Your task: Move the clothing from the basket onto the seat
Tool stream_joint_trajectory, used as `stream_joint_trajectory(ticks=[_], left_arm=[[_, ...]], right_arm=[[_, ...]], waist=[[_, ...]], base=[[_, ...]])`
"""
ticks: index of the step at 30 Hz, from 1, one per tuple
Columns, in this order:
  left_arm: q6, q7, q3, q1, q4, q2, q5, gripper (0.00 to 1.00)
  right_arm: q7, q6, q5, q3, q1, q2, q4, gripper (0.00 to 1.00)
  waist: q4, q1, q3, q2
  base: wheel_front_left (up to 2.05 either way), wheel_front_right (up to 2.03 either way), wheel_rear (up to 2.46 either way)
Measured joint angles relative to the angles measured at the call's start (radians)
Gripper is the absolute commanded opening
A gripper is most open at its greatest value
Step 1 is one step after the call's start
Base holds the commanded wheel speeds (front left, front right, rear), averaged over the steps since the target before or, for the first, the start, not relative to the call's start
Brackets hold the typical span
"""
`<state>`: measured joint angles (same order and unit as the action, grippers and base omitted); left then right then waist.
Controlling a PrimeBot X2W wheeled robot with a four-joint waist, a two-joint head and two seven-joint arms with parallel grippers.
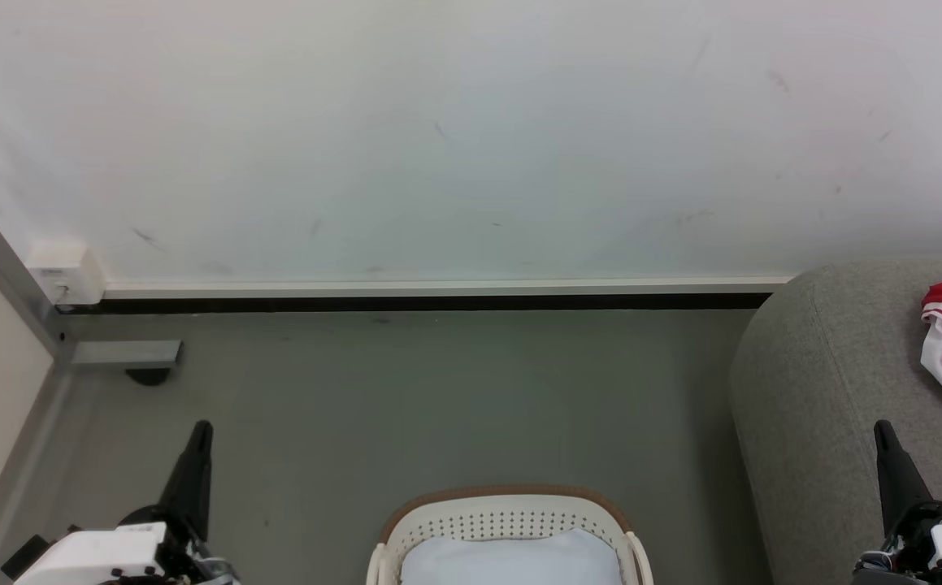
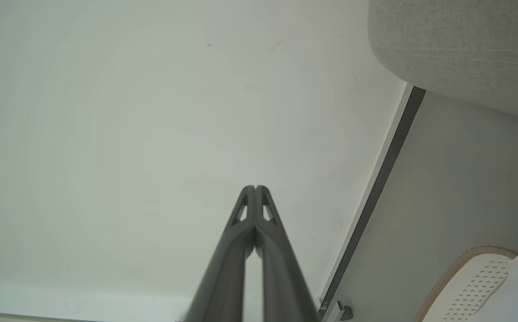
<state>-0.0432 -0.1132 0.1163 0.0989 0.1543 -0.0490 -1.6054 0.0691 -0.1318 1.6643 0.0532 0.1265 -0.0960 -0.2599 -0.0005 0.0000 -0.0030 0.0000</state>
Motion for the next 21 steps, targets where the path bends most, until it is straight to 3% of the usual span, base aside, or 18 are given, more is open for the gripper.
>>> stream_joint_trajectory(ticks=[21], left_arm=[[0.0, 0.0, 0.0, 0.0, 0.0, 0.0, 0.0, 0.0]], right_arm=[[-0.017, 0.0, 0.019, -0.02, 0.0, -0.015, 0.002, 0.0]], waist=[[0.0, 0.0, 0.0, 0.0]], base=[[0.0, 0.0, 0.0]])
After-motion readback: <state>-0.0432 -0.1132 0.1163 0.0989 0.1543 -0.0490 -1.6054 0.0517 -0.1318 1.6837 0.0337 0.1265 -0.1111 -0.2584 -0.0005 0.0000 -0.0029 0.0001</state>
